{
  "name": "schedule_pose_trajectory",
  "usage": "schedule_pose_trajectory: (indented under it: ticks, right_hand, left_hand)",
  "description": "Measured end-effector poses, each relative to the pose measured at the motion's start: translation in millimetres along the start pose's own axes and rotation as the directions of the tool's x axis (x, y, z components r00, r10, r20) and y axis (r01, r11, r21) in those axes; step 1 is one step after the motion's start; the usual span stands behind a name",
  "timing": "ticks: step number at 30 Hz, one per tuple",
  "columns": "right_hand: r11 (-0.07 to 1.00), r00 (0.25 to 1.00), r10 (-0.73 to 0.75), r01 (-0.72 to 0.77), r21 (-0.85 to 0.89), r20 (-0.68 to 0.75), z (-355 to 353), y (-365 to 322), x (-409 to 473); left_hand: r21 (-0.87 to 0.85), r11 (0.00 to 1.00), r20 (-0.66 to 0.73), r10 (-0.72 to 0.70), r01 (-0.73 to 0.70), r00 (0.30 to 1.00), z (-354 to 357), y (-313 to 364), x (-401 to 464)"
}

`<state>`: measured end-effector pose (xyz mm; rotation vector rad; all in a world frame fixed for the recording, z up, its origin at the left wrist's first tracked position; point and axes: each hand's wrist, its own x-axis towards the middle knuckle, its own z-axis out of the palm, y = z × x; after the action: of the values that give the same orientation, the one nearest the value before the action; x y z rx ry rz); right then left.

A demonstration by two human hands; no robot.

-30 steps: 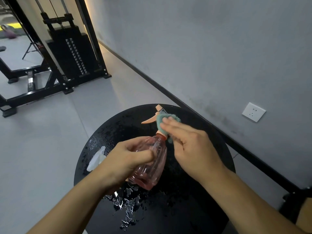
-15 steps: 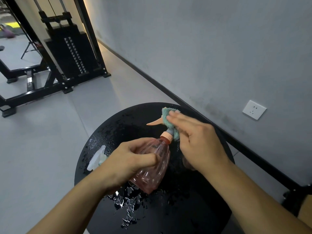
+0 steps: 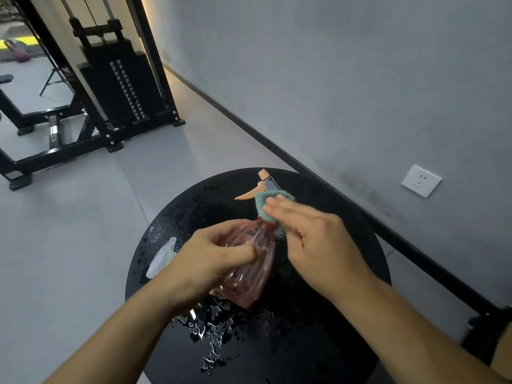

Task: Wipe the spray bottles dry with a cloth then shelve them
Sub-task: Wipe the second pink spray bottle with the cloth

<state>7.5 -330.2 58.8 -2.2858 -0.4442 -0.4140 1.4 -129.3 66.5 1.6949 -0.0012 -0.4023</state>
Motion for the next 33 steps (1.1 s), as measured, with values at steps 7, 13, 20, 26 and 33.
schedule_pose_trajectory:
  ticks: [7, 13, 20, 26, 33]
  right_hand:
    - [0.999, 0.999, 0.031, -0.030, 0.022, -0.035, -2.1, -6.0, -1.0]
    - [0.993, 0.978, 0.112, -0.106, 0.047, -0.173, -17.2, 2.9, 6.5]
    - [0.976, 0.944, 0.189, -0.149, 0.161, -0.269, -37.7, 5.8, 2.4]
    - [0.972, 0.945, 0.209, -0.174, 0.155, -0.253, -44.7, 10.7, -9.0]
    - [0.972, 0.957, 0.226, -0.209, 0.108, -0.184, -46.3, 19.3, -29.9]
  left_hand:
    - [0.002, 1.000, -0.009, 0.010, -0.010, 1.000, 2.2, -1.1, 2.2]
    - [0.015, 1.000, 0.012, -0.017, 0.017, 1.000, 10.9, 0.7, -3.2]
    - [0.031, 0.999, -0.135, -0.028, 0.033, 0.990, 42.7, -19.4, -12.9]
    - [-0.049, 0.997, -0.261, 0.047, -0.062, 0.964, 70.3, -41.4, -20.2]
    - [0.087, 0.980, -0.395, 0.199, -0.179, 0.897, 93.2, -71.1, -18.6]
